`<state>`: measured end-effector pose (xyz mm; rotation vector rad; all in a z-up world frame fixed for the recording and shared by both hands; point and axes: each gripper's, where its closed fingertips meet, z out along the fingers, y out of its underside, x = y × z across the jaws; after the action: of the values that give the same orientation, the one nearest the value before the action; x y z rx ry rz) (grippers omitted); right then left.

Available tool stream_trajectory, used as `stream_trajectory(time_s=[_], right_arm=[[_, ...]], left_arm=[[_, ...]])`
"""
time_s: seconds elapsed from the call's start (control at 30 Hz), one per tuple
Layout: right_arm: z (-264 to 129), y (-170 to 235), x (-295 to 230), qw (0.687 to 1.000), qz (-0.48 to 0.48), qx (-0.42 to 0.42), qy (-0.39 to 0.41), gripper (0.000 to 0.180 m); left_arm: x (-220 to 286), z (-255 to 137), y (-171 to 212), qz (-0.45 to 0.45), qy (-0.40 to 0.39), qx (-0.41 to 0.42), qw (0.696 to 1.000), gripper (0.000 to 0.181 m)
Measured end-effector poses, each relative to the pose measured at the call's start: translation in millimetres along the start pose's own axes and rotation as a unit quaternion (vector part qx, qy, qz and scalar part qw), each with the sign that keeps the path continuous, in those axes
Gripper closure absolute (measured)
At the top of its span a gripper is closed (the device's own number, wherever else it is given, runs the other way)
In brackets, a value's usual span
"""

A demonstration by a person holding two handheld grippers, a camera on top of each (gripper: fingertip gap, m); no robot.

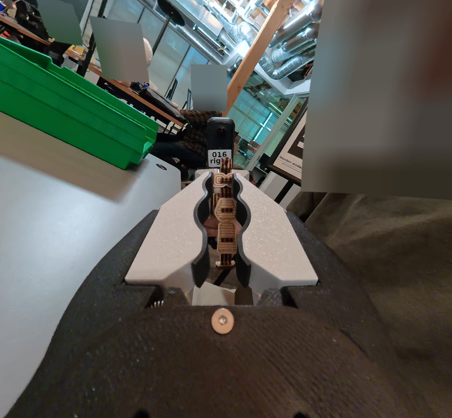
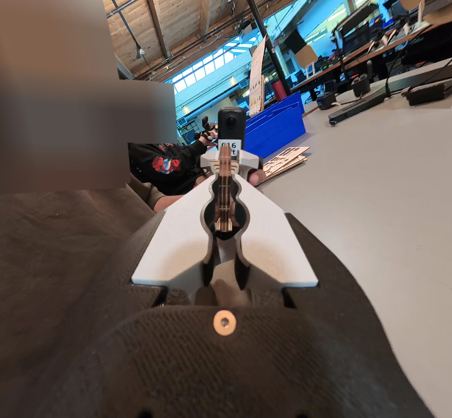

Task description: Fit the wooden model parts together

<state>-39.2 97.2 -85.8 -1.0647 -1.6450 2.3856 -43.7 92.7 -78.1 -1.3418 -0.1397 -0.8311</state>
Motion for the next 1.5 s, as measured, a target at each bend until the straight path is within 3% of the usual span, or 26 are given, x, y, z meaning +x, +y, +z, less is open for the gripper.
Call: stream_trajectory(time_s=[0.4,1.03,1.5], right_arm=[[-0.8,0.6,2.3,1.0,0.009,-0.001,0.006,0.173],[-1.1,5.5,6.1,1.0,0.01,-0.011,0.017,0.172],[5.4,16.7,5.0,0.999,-0.009,-0.044,0.025,0.172]], left_arm=[[-0.7,0.9,1.5,0.001,-0.001,-0.003,1.0,0.174],[-6.2,0.5,7.0,-0.104,0.017,-0.015,0.994,0.173],[-4.3,1.9,11.5,-0.071,0.003,-0.046,0.996,0.172]])
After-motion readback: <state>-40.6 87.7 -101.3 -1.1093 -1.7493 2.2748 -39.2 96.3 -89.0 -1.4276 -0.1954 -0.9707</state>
